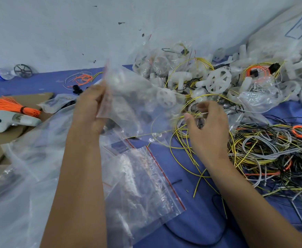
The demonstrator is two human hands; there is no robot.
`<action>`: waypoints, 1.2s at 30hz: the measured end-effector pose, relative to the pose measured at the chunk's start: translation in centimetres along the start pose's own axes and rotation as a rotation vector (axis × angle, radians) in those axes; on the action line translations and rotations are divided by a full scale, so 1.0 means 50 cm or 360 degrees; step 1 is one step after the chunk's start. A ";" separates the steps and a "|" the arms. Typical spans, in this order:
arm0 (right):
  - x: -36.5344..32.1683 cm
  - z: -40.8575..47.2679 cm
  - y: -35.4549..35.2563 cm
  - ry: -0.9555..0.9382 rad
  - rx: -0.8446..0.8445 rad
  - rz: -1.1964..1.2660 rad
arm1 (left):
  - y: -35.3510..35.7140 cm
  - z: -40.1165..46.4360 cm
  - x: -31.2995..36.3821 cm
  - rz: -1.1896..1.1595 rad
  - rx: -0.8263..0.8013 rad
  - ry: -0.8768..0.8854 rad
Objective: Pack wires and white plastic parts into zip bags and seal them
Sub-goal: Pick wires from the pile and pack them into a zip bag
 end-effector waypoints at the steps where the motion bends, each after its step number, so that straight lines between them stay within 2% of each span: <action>1: -0.004 0.000 0.003 -0.0015 0.0004 0.0083 | -0.003 -0.008 0.030 -0.0251 -0.0058 0.0173; 2: -0.007 0.000 0.010 -0.0003 -0.0006 0.0224 | -0.010 -0.023 0.064 -0.0401 -0.0062 0.0389; 3: -0.013 -0.001 0.019 0.0011 -0.0036 0.0370 | -0.018 -0.042 0.098 -0.0400 -0.0013 0.0624; 5: -0.026 -0.005 0.045 0.0012 -0.0147 0.0586 | -0.008 -0.092 0.156 -0.0054 0.0163 0.1017; 8: -0.031 -0.019 0.081 0.0104 -0.0306 0.0877 | 0.081 -0.132 0.181 0.0645 0.0137 0.1220; 10: -0.024 -0.029 0.100 0.0272 -0.0359 0.1093 | 0.163 -0.118 0.136 0.1167 -0.0071 0.1038; 13: -0.007 -0.042 0.118 0.0554 -0.0377 0.1332 | 0.232 -0.072 -0.006 0.1960 -0.0228 0.0537; 16: 0.020 -0.055 0.123 0.0720 -0.0354 0.1266 | 0.239 -0.052 -0.145 0.2330 -0.0361 0.0013; 18: 0.039 -0.061 0.119 0.0770 -0.0344 0.1153 | 0.235 -0.047 -0.194 0.2314 -0.0464 -0.0194; 21: 0.053 -0.059 0.110 0.0763 -0.0321 0.1017 | 0.220 -0.046 -0.216 0.2023 -0.0537 -0.0456; 26: 0.050 -0.048 0.091 0.0635 -0.0291 0.0864 | 0.195 -0.042 -0.204 0.1800 -0.0458 -0.0563; 27: 0.043 -0.040 0.083 0.0496 -0.0308 0.0695 | 0.190 -0.038 -0.202 0.1757 -0.0420 -0.0565; 30: -0.036 -0.004 0.043 -0.0259 -0.0259 0.0063 | 0.180 -0.024 -0.191 0.1748 -0.0297 -0.0489; 33: -0.107 -0.004 0.045 -0.0707 -0.0253 0.0138 | 0.186 -0.021 -0.194 0.1794 -0.0286 -0.0451; 36: -0.108 -0.014 0.068 -0.0733 -0.0424 0.0246 | 0.185 -0.019 -0.196 0.1811 -0.0279 -0.0433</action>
Point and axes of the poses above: each hand's wrist, its own z-axis towards the middle knuckle, its own y-axis out of the palm, x = y × z, the point moved 10 cm from there along z, towards the middle knuckle, and after that the axes turned 15 degrees about -y, right-handed, at the moved point
